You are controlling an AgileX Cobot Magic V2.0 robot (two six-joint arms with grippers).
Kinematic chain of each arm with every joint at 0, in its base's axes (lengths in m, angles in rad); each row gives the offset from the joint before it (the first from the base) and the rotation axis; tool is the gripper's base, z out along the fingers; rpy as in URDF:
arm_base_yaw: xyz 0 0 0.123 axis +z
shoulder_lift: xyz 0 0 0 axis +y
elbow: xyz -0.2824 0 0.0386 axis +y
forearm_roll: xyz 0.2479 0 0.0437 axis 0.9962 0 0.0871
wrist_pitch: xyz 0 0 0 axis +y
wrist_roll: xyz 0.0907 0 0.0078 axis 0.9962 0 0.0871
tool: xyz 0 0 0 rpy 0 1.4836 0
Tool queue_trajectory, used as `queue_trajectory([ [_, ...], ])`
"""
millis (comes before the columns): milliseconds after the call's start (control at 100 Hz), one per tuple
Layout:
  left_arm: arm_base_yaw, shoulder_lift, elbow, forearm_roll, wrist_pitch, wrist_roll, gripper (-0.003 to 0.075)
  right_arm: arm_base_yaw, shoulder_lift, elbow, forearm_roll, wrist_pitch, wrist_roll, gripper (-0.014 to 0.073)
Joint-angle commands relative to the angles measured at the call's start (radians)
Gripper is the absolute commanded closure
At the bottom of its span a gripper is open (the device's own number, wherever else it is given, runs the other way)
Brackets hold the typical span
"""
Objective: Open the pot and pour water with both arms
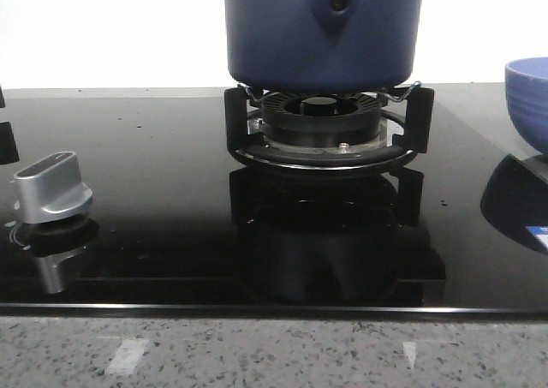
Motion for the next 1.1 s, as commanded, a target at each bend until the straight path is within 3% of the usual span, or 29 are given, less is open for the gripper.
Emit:
queue_trajectory([
  [0,0.0,-0.027,0.031,-0.011,-0.05,-0.009,0.074,-0.006,-0.021,0.027,-0.018,-0.026,-0.007,0.0663],
  [950,0.0,-0.027,0.031,-0.011,-0.05,-0.009,0.074,-0.006,-0.021,0.027,-0.018,-0.028,-0.007,0.0663],
  [1090,0.0,-0.027,0.031,-0.011,-0.05,-0.009,0.074,-0.006,-0.021,0.027,-0.096,-0.138,-0.007,0.0663],
])
